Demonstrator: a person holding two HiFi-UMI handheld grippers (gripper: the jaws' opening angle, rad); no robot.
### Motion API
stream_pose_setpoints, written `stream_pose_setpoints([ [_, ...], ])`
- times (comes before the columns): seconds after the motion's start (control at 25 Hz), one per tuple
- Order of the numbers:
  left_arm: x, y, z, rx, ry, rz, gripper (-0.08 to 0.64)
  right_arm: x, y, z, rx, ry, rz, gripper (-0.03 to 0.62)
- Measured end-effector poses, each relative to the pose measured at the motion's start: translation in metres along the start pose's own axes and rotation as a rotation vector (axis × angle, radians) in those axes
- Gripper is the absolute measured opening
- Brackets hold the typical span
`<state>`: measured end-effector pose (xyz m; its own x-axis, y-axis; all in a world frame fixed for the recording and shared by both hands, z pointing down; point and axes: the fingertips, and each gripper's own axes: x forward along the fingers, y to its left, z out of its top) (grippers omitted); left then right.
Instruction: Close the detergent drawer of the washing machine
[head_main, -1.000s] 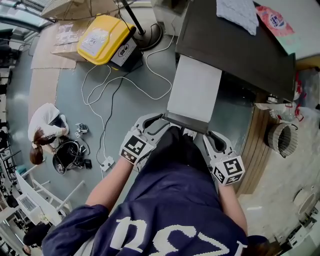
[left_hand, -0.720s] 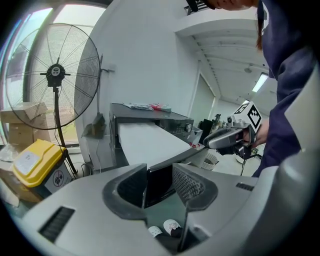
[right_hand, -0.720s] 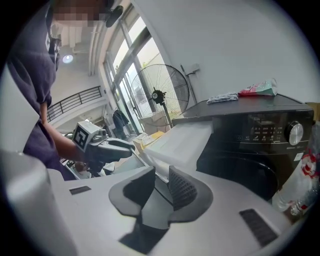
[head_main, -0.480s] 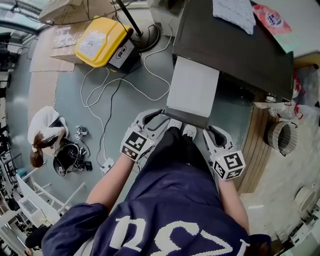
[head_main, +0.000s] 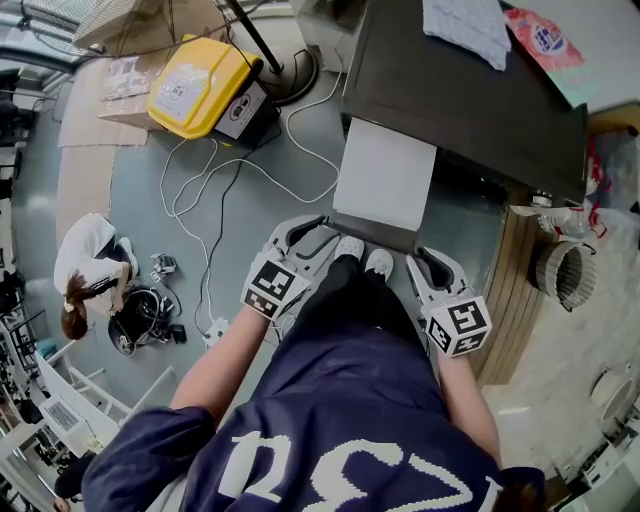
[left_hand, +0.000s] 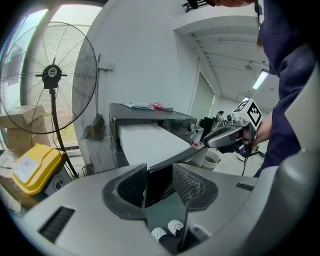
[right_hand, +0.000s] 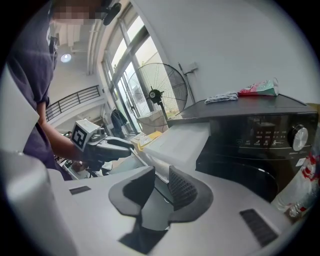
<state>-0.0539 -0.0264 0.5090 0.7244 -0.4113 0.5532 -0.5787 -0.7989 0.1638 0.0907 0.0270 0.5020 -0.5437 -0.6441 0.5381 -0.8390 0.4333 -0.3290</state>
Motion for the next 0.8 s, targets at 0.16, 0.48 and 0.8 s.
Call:
stream_pose_setpoints([
  [0.16,0.005,0.004,0.002,0.001,0.004,0.0,0.173,0.005,-0.005,0.002,0.003,0.002,0.0,0.101],
  [0.48,0.015,0.013,0.011,-0.002,0.002,0.009,0.173,0.011,-0.016,0.012,0.0,-0.004,0.007,0.101],
  [0.8,0.021,0.022,0.018,-0.003,-0.003,0.01,0.175,0.018,-0.023,0.021,-0.011,-0.012,-0.005,0.101],
])
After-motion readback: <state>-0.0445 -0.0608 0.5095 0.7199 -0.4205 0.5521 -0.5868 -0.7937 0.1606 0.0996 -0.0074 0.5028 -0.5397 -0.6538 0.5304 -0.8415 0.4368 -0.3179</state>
